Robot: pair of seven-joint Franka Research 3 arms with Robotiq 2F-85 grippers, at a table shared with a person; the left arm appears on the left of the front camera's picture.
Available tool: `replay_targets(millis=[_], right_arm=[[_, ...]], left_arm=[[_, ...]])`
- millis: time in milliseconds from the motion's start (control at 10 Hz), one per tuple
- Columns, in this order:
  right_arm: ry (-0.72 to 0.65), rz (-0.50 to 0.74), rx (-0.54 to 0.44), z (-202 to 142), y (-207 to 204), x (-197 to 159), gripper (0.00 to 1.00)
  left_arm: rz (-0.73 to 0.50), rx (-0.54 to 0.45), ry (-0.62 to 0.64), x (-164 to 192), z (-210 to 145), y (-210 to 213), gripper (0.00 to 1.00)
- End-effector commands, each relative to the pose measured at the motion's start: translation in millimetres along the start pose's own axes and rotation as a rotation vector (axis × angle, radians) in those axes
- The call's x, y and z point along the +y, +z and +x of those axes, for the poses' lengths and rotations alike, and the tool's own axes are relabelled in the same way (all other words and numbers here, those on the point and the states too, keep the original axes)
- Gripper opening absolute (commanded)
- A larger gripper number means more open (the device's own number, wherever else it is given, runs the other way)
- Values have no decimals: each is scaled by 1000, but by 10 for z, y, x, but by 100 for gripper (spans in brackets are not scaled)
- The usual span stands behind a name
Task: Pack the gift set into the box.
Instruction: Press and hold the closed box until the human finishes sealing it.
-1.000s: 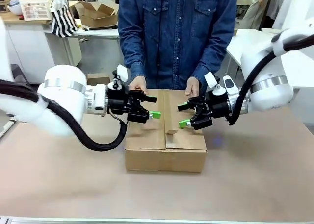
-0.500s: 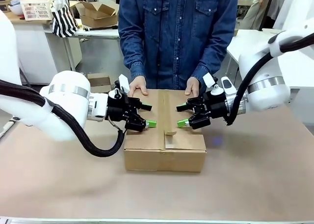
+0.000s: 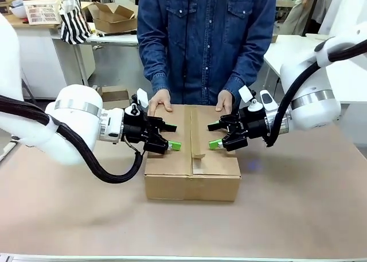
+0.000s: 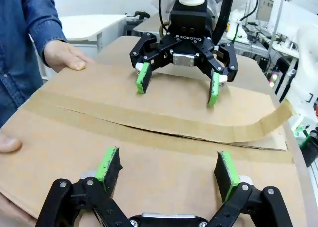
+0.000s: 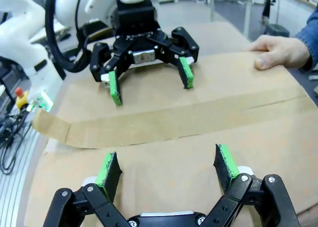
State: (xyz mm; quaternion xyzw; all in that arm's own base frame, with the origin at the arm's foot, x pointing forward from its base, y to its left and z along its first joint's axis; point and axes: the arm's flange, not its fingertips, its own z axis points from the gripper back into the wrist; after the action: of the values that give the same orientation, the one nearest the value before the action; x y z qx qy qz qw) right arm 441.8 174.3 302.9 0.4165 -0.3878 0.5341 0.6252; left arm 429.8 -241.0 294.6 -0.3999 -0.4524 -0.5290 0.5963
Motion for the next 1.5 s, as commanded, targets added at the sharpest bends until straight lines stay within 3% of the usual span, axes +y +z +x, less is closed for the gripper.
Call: replay_targets(millis=[0,300,400,500,1400], right_arm=[[-32,11,12,-33,99,51,100],[-14,66,31,-51,91,46,100],[-10,0,-3,-18,50,9,100],[-10,0,-3,-18,50,9,100],[-10,0,-3,-18,50,9,100]], left_arm=[[-12,55,10,30,-90,125,100],[38,53,-19,40,-99,149,100],[35,74,-3,57,-111,112,100],[10,22,-14,65,3,122,100],[10,22,-14,65,3,122,100]])
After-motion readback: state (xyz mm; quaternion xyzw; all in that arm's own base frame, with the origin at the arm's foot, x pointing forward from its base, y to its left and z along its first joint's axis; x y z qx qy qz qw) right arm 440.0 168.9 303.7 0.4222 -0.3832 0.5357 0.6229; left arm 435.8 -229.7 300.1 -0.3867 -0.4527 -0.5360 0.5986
